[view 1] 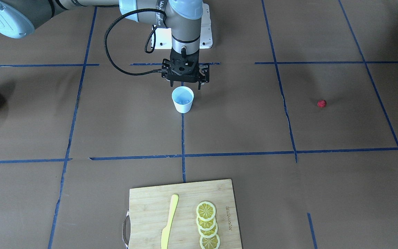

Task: Put ice and strawberries in cup
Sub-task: 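Open the right gripper to drop the ice cube into the cup, then withdraw the right gripper back toward the pink bowl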

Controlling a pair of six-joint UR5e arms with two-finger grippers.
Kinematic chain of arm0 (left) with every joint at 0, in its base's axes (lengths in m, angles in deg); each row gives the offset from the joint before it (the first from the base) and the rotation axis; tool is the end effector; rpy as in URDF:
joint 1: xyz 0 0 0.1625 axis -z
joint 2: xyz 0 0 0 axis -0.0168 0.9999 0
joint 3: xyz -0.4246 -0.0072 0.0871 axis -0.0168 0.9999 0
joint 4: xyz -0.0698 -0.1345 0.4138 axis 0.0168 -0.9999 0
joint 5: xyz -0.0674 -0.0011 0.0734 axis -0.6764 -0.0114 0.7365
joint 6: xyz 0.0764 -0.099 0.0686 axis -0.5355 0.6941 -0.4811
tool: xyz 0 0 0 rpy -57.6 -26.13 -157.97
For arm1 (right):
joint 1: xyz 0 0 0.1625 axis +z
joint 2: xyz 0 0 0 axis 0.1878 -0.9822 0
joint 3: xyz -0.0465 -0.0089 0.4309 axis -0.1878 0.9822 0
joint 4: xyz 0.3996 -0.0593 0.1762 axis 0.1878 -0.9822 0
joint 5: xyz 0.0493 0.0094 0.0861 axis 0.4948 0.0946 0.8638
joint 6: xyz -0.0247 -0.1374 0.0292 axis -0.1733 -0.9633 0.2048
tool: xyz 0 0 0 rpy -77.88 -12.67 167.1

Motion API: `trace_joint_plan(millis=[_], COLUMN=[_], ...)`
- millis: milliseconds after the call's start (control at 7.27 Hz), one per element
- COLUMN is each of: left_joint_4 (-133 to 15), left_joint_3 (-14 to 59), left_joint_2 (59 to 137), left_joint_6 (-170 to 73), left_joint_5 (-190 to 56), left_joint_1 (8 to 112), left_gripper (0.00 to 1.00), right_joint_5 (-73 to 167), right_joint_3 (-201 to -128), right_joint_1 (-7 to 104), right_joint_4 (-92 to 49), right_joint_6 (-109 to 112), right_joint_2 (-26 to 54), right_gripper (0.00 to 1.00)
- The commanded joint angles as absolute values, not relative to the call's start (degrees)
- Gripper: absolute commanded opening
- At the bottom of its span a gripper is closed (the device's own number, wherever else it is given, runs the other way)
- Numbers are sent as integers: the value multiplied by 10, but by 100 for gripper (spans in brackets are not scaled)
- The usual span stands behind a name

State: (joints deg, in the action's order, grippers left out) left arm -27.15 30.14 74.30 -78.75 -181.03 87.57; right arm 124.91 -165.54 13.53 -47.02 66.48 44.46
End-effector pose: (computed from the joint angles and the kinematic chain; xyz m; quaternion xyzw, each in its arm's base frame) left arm -0.0025 -0.4866 0.6628 0.0339 0.3869 0.1499 0.9092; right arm -0.6358 -0.4044 0.1288 0.0173 -0.3729 0.0942 0.9229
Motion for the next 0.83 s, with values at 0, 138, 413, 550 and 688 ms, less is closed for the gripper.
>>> trace_joint_plan(millis=[0, 138, 413, 550, 688], left_joint_4=[-272, -272, -272, -272, -272], left_joint_3=[302, 303, 303, 303, 303], left_joint_2=[744, 744, 748, 755, 764], left_joint_6=[-787, -789, -788, -783, -783], left_joint_5=[-1810, -1810, -1809, -1808, -1809], left_joint_1=[875, 876, 875, 875, 875], left_gripper=[100, 100, 100, 100, 100], right_joint_5=[1249, 1257, 1316, 1356, 1394], right_joint_3=[-1659, -1660, -1694, -1732, -1767], right_joint_1=[137, 151, 217, 267, 314], right_joint_4=[-468, -468, -468, -468, -469], right_joint_6=[659, 644, 548, 471, 395], right_joint_2=[443, 438, 389, 340, 289], right_gripper=[99, 99, 99, 99, 99])
